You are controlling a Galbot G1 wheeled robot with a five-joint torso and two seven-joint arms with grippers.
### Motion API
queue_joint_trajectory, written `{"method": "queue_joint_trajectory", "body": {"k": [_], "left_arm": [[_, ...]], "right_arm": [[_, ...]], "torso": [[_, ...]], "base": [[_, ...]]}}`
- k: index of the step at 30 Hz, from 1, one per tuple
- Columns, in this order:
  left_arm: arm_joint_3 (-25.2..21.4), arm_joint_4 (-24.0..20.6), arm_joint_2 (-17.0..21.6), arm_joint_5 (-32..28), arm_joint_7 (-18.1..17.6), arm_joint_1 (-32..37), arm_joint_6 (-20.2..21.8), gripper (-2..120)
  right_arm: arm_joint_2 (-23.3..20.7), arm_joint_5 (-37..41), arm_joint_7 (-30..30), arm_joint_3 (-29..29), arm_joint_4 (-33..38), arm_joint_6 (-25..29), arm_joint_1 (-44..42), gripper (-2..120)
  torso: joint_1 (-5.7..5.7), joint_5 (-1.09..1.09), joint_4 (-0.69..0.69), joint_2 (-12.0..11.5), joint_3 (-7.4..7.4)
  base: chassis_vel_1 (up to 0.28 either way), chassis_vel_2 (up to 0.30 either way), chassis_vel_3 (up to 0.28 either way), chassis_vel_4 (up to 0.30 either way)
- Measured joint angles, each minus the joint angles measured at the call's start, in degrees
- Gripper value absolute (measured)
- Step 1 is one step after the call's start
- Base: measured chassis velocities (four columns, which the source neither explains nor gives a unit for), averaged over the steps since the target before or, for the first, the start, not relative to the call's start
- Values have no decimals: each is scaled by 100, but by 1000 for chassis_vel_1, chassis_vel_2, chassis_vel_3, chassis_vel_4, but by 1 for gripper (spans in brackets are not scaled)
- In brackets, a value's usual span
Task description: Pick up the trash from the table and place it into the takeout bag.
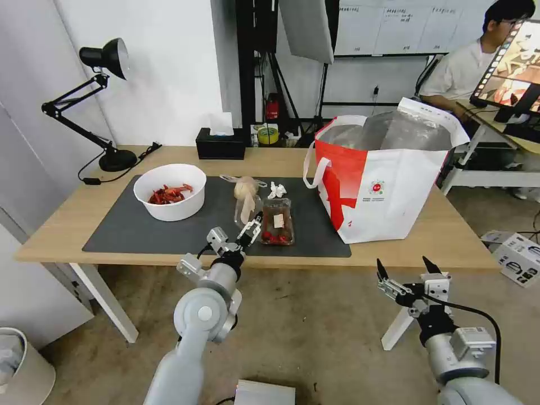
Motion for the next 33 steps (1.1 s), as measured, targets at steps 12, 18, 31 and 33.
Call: {"method": "queue_joint_trajectory", "body": {"k": [12,18,31,33], "left_arm": [[145,0,9,201,123,-23,-9,100],[244,4,1,289,179,-1,-19,97],[619,40,-117,318,177,-44,-23,81],[658,73,-147,316,166,-85,-25,75]], "right_arm": [[-9,3,3,18,16,1,-5,100],[6,3,6,19,-5,3,0,100],[8,3,15,22,-9,6,-1,100],[8,3,16,27,-7,7,-4,100]], "torso": [[0,0,0,0,0],[0,0,0,0,0],[0,0,0,0,0],[0,1,0,0,0]], "base": [[0,0,0,0],[0,0,0,0],[0,0,0,0],[0,0,0,0]]}}
